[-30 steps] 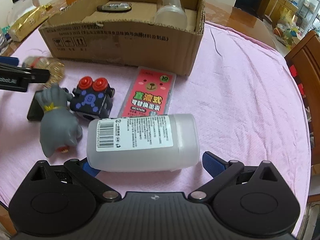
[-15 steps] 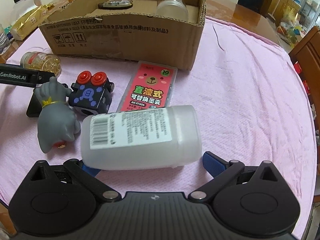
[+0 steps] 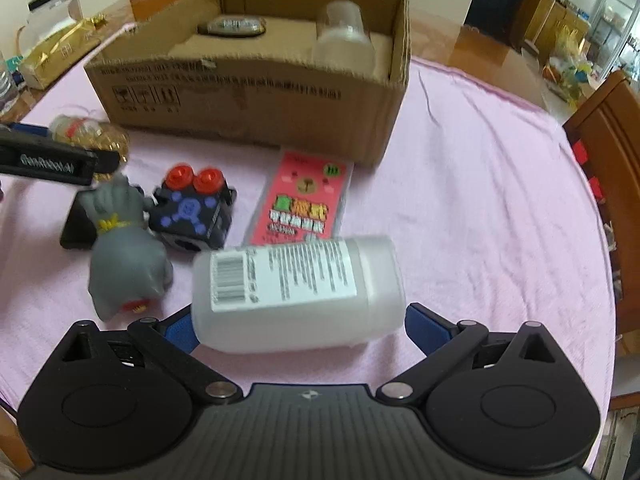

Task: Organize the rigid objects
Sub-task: 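Grasp the gold-capsule jar with the left gripper while the right gripper grasps the white bottle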

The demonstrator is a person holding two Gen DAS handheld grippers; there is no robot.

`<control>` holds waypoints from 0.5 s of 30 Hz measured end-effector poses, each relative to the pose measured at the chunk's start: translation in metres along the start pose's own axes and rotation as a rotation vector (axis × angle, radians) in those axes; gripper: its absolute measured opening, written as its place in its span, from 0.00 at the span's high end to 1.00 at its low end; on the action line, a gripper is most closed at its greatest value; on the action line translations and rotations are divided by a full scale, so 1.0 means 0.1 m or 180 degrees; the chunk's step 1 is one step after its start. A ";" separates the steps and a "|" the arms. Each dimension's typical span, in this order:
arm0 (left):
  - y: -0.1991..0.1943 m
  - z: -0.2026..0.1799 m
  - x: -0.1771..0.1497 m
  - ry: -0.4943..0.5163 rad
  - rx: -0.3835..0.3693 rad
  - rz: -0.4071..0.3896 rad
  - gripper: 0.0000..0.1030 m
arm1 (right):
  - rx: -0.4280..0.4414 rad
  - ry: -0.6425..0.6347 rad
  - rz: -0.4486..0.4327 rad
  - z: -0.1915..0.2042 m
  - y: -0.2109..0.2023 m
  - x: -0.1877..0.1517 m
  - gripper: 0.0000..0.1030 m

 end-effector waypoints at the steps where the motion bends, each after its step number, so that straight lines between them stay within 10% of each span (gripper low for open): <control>1: 0.00 0.00 0.01 0.0019 -0.0001 -0.0010 0.01 | 0.0003 -0.0004 -0.0015 0.01 -0.02 0.02 0.00; 15: -0.02 -0.03 0.06 0.0139 -0.0042 -0.0049 0.03 | 0.0012 -0.0130 -0.0039 0.10 -0.08 0.08 0.13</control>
Point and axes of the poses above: each gripper's, at about its wrist camera, not at the fingertips, and y roughly the way its jaws point, z to its left, x to its top, the point moved 9 cm from there along y, roughly the way its jaws point, and after that the axes turned 5 degrees about -z, right-handed, at the moved point
